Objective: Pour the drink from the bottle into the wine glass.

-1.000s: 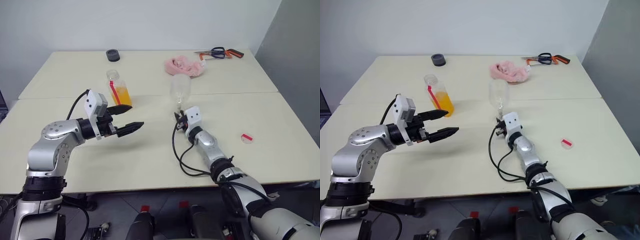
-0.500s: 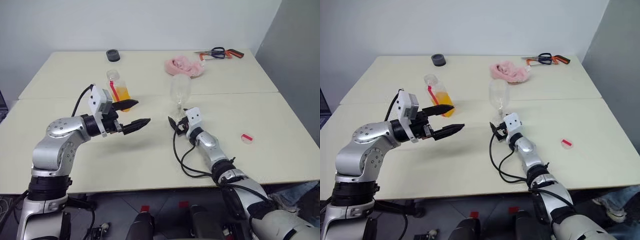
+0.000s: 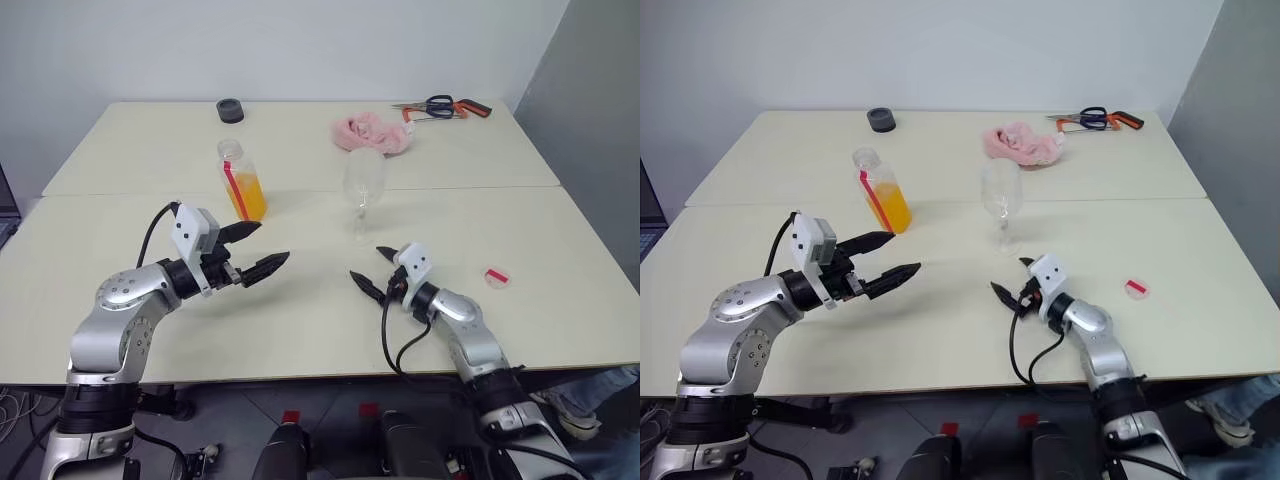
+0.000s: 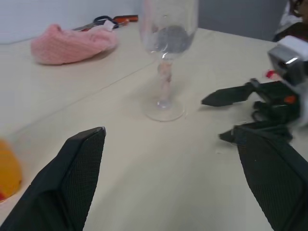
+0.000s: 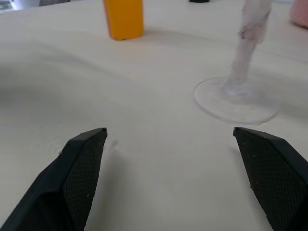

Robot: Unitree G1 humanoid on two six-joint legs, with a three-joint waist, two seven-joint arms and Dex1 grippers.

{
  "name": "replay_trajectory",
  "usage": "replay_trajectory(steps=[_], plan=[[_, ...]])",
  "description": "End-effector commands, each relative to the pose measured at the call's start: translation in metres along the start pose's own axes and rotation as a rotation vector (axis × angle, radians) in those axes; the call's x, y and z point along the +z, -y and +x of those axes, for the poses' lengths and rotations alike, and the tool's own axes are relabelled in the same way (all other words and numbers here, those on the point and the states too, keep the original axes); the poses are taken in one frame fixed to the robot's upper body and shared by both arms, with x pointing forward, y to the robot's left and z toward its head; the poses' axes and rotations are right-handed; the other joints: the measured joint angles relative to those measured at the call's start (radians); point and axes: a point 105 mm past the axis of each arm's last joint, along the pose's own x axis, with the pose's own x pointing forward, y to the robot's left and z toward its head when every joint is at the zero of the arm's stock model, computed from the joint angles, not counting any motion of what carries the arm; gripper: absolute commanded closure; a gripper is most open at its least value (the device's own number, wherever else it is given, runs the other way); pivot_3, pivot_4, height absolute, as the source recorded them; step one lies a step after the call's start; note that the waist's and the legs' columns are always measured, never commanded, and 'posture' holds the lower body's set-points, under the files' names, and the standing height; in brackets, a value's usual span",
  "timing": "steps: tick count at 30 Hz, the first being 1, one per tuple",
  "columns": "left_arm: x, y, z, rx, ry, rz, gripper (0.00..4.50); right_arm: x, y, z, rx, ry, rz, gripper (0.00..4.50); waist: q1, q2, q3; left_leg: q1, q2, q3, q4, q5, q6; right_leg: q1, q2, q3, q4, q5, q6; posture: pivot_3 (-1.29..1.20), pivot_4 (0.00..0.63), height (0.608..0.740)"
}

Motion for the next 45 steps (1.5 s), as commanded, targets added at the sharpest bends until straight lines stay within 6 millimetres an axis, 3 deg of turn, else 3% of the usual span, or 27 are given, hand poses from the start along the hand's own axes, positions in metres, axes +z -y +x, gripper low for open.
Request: replay_trajectory(steps=[1, 5, 8, 18, 28, 45], plan=[[-0.001, -0.018, -0.010, 0.134, 0.034, 0.034, 0.00, 0.025, -0.009, -0.003, 0.053, 0.048, -0.041, 0.02, 0.000, 0.000, 0.000, 0.000, 0.000, 0.000, 0.000, 0.000, 0.000, 0.000, 0.000, 0.000, 0.000, 0.000, 0.000, 0.00, 0.150, 0.740], [-0.015, -0.049, -0.023, 0.399, 0.041, 0.047, 0.00, 0.036, -0.012, -0.009, 0.067, 0.053, -0.060, 0.02, 0.006, 0.000, 0.000, 0.000, 0.000, -0.001, 0.000, 0.000, 0.000, 0.000, 0.000, -0.001, 0.000, 0.000, 0.000, 0.00, 0.150, 0.740], [-0.026, -0.063, -0.029, 0.489, 0.022, 0.017, 0.00, 0.046, -0.016, -0.010, 0.086, 0.064, -0.061, 0.02, 0.009, 0.000, 0.000, 0.000, 0.000, 0.000, 0.000, 0.000, 0.000, 0.000, 0.000, 0.000, 0.000, 0.000, 0.000, 0.00, 0.150, 0.740], [-0.014, -0.099, -0.010, 0.493, 0.000, 0.009, 0.00, 0.072, -0.040, -0.003, 0.193, 0.096, -0.039, 0.02, 0.020, -0.001, 0.000, -0.001, -0.001, -0.001, 0.001, 0.000, 0.000, 0.000, 0.000, -0.002, -0.001, 0.000, 0.000, 0.00, 0.150, 0.740], [-0.005, -0.114, 0.028, 0.440, -0.028, 0.068, 0.00, 0.077, -0.046, 0.001, 0.212, 0.099, -0.062, 0.02, 0.019, -0.001, 0.000, -0.001, -0.001, -0.002, 0.001, 0.000, 0.000, 0.000, 0.000, -0.003, -0.001, 0.000, 0.000, 0.00, 0.150, 0.740], [0.013, -0.125, 0.061, 0.461, 0.002, 0.081, 0.00, 0.081, -0.040, 0.003, 0.176, 0.106, -0.079, 0.02, 0.016, -0.001, 0.000, -0.002, -0.001, -0.002, 0.001, 0.000, 0.000, -0.001, 0.000, -0.003, 0.000, 0.000, 0.000, 0.00, 0.150, 0.740]])
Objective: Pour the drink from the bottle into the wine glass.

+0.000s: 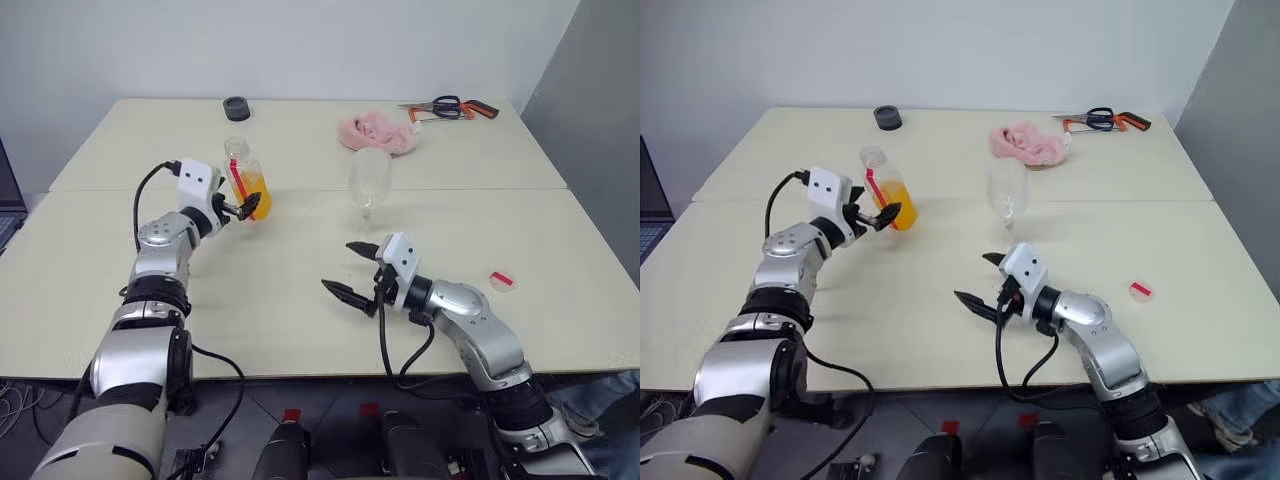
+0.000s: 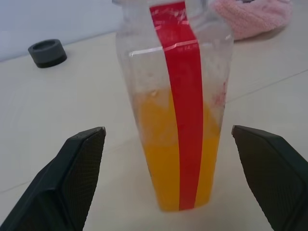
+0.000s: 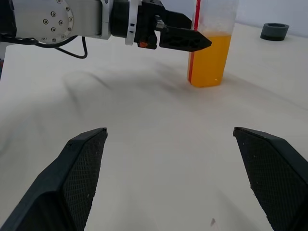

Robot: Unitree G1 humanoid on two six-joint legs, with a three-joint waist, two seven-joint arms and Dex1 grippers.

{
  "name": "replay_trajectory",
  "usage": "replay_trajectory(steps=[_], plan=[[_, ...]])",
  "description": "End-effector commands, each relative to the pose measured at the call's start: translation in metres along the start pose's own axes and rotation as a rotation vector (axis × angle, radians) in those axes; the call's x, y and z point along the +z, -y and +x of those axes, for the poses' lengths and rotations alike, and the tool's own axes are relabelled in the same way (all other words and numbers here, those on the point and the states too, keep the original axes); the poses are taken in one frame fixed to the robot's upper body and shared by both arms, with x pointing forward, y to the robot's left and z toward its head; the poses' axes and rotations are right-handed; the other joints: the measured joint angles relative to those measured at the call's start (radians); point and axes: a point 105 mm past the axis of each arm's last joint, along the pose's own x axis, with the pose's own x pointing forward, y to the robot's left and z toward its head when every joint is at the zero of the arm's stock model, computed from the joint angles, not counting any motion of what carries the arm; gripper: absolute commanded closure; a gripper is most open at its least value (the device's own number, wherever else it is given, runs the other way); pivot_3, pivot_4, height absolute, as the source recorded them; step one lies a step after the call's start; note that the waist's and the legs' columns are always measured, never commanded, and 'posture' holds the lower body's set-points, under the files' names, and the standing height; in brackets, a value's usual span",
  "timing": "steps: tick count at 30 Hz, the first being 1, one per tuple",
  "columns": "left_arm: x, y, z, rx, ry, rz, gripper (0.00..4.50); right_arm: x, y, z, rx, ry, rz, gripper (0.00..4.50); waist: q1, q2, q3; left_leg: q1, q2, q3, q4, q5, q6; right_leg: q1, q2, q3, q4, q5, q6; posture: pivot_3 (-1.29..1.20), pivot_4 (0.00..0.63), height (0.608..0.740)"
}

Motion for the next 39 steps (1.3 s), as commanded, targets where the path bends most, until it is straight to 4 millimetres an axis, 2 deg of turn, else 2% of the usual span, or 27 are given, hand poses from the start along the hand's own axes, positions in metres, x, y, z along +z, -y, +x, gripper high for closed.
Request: replay_trajectory(steps=[1, 7, 11, 16, 18, 23, 26, 31, 35, 39], plan=[[0.017, -0.003, 0.005, 0.017, 0.049, 0.022, 0.00, 0.015, 0.002, 0.000, -0.007, 0.048, -0.038, 0.02, 0.000, 0.000, 0.000, 0.000, 0.000, 0.000, 0.000, 0.000, 0.000, 0.000, 0.000, 0.000, 0.000, 0.000, 0.000, 0.00, 0.150, 0.740], [0.022, -0.003, 0.011, 0.049, 0.054, -0.011, 0.00, 0.024, 0.007, 0.004, -0.032, 0.086, -0.034, 0.02, 0.000, 0.000, 0.000, 0.000, 0.000, 0.000, 0.000, 0.000, 0.000, 0.000, 0.000, 0.000, 0.000, 0.000, 0.000, 0.00, 0.150, 0.740], [0.025, -0.003, 0.014, 0.061, 0.056, -0.035, 0.86, 0.025, 0.007, 0.006, -0.034, 0.090, -0.034, 0.00, 0.000, 0.000, 0.000, 0.000, 0.000, 0.000, 0.000, 0.000, 0.000, 0.000, 0.000, 0.000, 0.000, 0.000, 0.000, 0.00, 0.150, 0.740], [0.031, -0.003, 0.017, 0.059, 0.060, -0.047, 2.48, 0.026, 0.008, 0.006, -0.036, 0.091, -0.036, 0.00, 0.000, 0.000, 0.000, 0.000, 0.000, 0.000, 0.000, 0.000, 0.000, 0.000, 0.000, 0.000, 0.000, 0.000, 0.000, 0.00, 0.150, 0.740], [0.032, -0.003, 0.017, 0.063, 0.063, -0.050, 2.81, 0.025, 0.008, 0.005, -0.040, 0.091, -0.037, 0.00, -0.001, 0.000, 0.000, 0.000, 0.000, 0.000, 0.000, 0.000, 0.000, 0.000, 0.000, 0.000, 0.000, 0.000, 0.000, 0.00, 0.150, 0.740], [0.030, -0.002, 0.017, 0.065, 0.061, -0.046, 2.84, 0.028, 0.007, 0.002, -0.046, 0.098, -0.049, 0.00, -0.001, 0.000, 0.000, 0.000, 0.000, 0.000, 0.000, 0.000, 0.000, 0.000, 0.000, 0.000, 0.000, 0.000, 0.000, 0.00, 0.150, 0.740], [0.033, 0.002, 0.019, 0.059, 0.073, 0.007, 2.84, 0.036, 0.008, -0.008, -0.066, 0.116, -0.071, 0.00, 0.000, 0.000, 0.000, 0.000, 0.000, 0.000, 0.000, 0.000, 0.000, 0.000, 0.000, 0.000, 0.000, 0.000, 0.000, 0.00, 0.150, 0.740], [0.051, 0.017, 0.024, -0.007, 0.134, 0.088, 2.84, 0.047, 0.017, -0.031, -0.153, 0.133, -0.068, 0.00, 0.001, 0.000, 0.000, -0.001, -0.001, -0.001, 0.000, 0.000, 0.000, 0.000, 0.000, 0.000, 0.000, 0.000, 0.000, 0.00, 0.150, 0.740], [0.072, 0.036, 0.030, -0.079, 0.185, 0.229, 2.85, 0.056, 0.034, -0.055, -0.251, 0.129, -0.077, 0.00, 0.002, -0.001, 0.000, -0.001, -0.001, 0.000, 0.001, 0.000, 0.000, 0.000, -0.001, 0.000, 0.000, 0.000, 0.000, 0.00, 0.150, 0.740], [0.089, 0.055, 0.034, -0.147, 0.226, 0.373, 2.85, 0.059, 0.047, -0.067, -0.302, 0.112, -0.104, 0.00, 0.001, 0.000, 0.000, -0.001, -0.001, 0.000, 0.000, 0.000, 0.000, 0.000, 0.000, 0.000, 0.000, 0.000, 0.000, 0.00, 0.150, 0.740]])
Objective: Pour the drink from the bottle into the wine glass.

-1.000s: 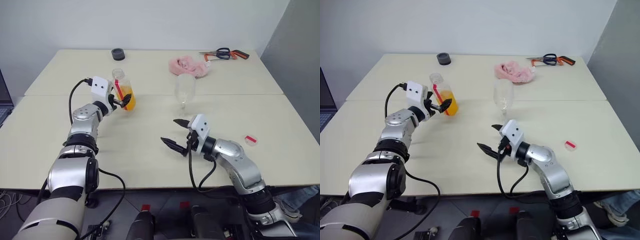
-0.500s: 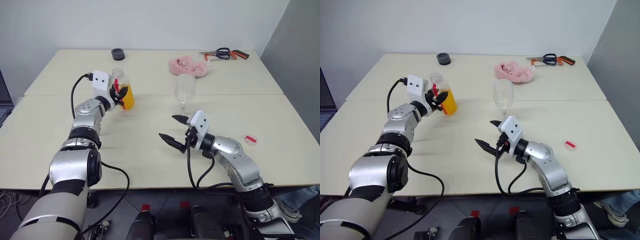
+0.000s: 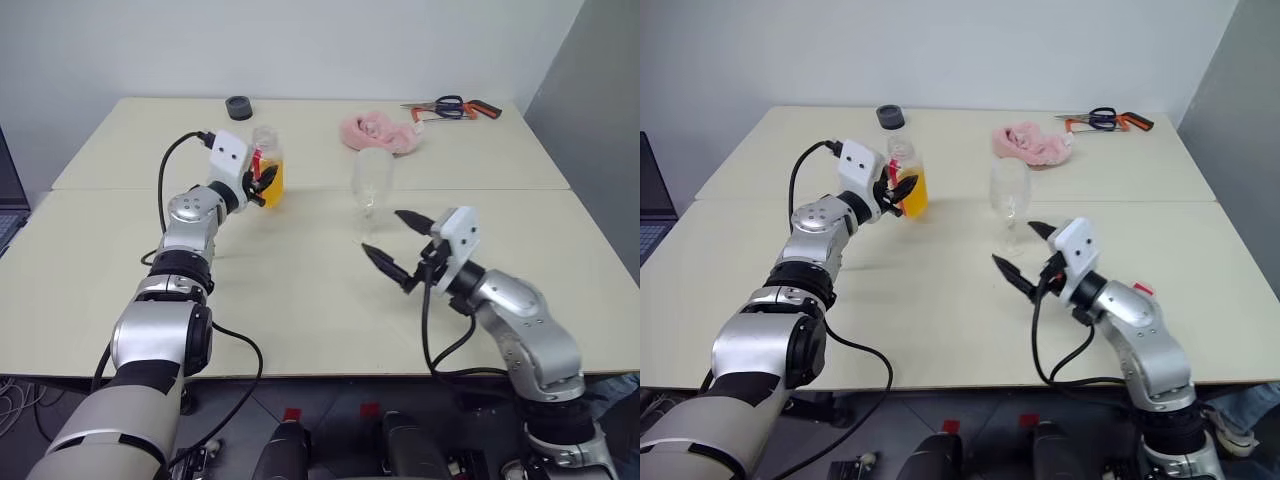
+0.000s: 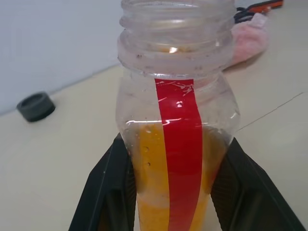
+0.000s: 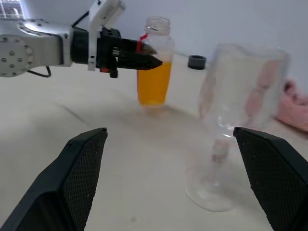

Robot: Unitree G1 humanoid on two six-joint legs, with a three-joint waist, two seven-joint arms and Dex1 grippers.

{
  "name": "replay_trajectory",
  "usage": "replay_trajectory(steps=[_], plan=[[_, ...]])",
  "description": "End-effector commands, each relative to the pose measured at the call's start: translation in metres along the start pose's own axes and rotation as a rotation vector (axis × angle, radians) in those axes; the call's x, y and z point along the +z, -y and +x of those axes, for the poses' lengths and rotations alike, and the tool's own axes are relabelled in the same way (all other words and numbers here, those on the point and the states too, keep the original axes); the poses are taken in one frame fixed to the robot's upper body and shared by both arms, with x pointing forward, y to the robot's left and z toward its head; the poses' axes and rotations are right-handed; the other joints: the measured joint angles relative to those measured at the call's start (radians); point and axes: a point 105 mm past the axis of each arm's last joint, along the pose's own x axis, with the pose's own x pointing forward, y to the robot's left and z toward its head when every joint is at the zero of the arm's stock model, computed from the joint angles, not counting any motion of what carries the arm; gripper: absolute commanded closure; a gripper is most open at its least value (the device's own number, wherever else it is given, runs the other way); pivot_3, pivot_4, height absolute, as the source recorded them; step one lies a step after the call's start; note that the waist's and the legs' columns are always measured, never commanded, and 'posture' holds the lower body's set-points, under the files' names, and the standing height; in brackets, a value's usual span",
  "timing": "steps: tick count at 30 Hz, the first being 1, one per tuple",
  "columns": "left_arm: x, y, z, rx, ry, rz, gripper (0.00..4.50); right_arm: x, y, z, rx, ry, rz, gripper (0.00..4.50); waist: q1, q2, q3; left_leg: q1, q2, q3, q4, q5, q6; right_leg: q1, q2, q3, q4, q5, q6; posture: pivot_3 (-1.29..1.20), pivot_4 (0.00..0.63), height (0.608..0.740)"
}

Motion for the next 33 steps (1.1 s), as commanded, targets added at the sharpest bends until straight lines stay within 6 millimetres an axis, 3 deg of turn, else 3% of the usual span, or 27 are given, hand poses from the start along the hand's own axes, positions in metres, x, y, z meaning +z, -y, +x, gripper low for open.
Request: replay_trajectory(steps=[1, 10, 17, 20, 33], plan=[[0.044, 0.002, 0.009, -0.034, 0.120, 0.150, 2.85, 0.017, 0.009, -0.005, -0.036, 0.051, -0.037, 0.00, -0.002, 0.000, 0.000, 0.000, 0.000, 0.000, 0.000, 0.000, 0.000, 0.000, 0.000, 0.000, 0.000, 0.000, 0.000, 0.00, 0.150, 0.740], [0.083, 0.027, 0.028, -0.116, 0.191, 0.307, 2.85, 0.023, 0.032, -0.001, -0.118, 0.048, -0.061, 0.00, -0.001, 0.000, 0.000, 0.000, 0.000, 0.000, 0.000, 0.000, 0.000, 0.000, 0.000, 0.000, 0.000, 0.000, 0.000, 0.00, 0.150, 0.740], [0.097, 0.049, 0.037, -0.274, 0.197, 0.113, 2.85, 0.023, 0.034, 0.000, -0.123, 0.045, -0.081, 0.00, -0.002, 0.000, 0.000, 0.000, 0.000, 0.001, 0.000, 0.000, 0.000, 0.000, 0.000, 0.000, 0.000, 0.000, 0.000, 0.00, 0.150, 0.740], [0.101, 0.050, 0.038, -0.295, 0.193, 0.131, 2.85, 0.023, 0.034, 0.000, -0.125, 0.042, -0.088, 0.00, -0.007, 0.000, 0.000, 0.000, 0.000, 0.001, 0.000, 0.000, 0.000, 0.000, 0.000, 0.000, 0.000, 0.000, 0.000, 0.00, 0.150, 0.740], [0.111, 0.050, 0.040, -0.198, 0.230, 0.557, 2.85, 0.022, 0.039, 0.004, -0.168, 0.033, -0.081, 0.00, -0.004, 0.000, 0.000, 0.000, 0.000, 0.001, 0.000, 0.000, 0.000, 0.000, 0.000, 0.001, 0.000, 0.000, 0.000, 0.00, 0.150, 0.740]])
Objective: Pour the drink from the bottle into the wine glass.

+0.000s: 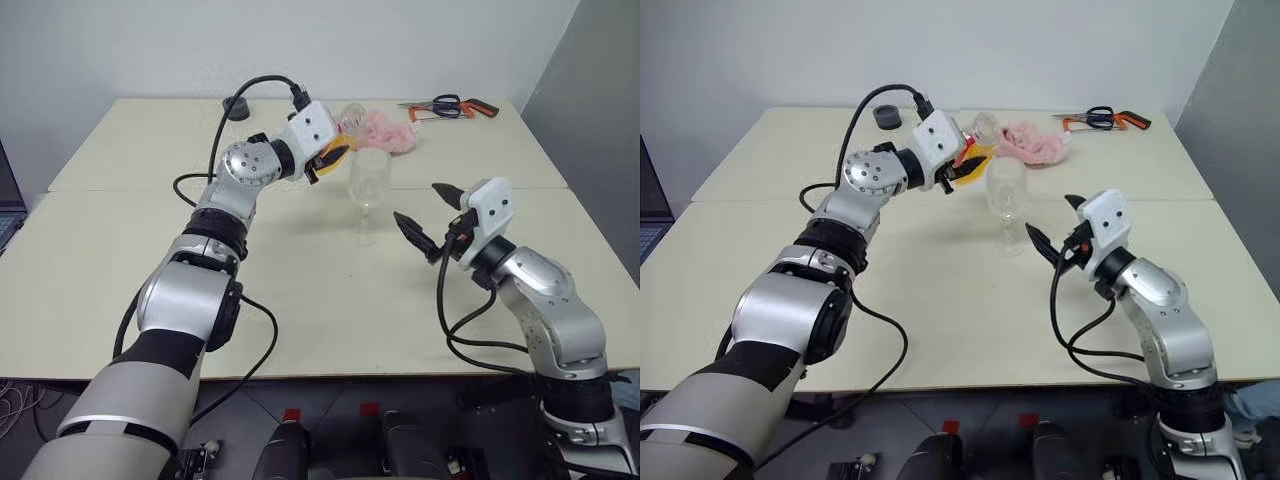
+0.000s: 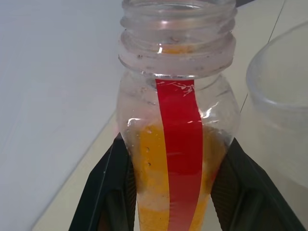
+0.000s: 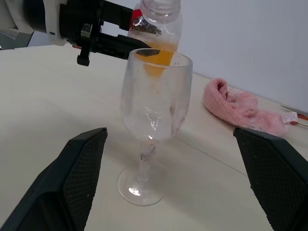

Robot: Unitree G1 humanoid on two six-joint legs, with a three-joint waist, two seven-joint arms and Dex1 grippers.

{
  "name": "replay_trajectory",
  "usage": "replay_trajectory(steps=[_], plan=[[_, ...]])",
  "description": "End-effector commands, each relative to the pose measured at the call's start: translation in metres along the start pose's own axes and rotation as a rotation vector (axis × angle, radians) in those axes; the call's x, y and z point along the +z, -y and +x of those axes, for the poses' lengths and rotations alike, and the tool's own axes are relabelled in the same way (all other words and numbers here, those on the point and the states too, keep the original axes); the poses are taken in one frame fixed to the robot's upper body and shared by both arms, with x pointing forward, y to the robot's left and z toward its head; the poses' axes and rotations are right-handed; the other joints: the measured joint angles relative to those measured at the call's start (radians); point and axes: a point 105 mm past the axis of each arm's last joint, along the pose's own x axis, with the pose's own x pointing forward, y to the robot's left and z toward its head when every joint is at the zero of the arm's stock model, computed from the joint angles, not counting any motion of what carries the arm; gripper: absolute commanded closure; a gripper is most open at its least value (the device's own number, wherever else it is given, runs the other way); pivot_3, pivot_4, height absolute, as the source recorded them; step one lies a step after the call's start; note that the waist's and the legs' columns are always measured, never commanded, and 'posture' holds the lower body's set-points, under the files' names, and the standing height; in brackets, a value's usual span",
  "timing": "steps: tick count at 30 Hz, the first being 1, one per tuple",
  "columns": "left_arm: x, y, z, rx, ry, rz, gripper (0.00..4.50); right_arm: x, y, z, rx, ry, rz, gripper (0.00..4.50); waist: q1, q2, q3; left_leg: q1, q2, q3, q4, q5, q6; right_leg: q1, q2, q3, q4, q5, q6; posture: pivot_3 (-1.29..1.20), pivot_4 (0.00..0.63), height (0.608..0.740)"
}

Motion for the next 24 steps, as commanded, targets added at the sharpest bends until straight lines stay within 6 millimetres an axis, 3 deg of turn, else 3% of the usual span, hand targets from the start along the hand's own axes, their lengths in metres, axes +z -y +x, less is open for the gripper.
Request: replay_trajectory(steps=[1, 6, 24], plan=[[0.026, -0.024, -0.001, 0.083, 0.067, 0.155, 2.85, 0.013, 0.004, 0.002, -0.023, 0.049, -0.018, 0.00, 0.000, 0.000, 0.000, 0.000, 0.000, 0.000, 0.000, 0.000, 0.000, 0.000, 0.000, 0.000, 0.000, 0.000, 0.000, 0.00, 0.150, 0.740], [0.027, -0.025, -0.002, 0.116, 0.056, 0.297, 2.85, 0.020, -0.001, 0.001, 0.021, 0.080, 0.015, 0.00, 0.001, 0.000, 0.000, 0.000, 0.000, 0.000, 0.000, 0.000, 0.000, 0.000, 0.000, 0.000, 0.000, 0.000, 0.000, 0.00, 0.150, 0.740], [0.035, -0.027, 0.007, 0.188, 0.044, 0.450, 2.85, 0.029, -0.006, 0.001, 0.051, 0.093, 0.026, 0.00, 0.002, 0.000, 0.000, 0.000, 0.000, 0.000, 0.000, 0.000, 0.000, 0.000, 0.000, 0.000, 0.000, 0.000, 0.000, 0.00, 0.150, 0.740]])
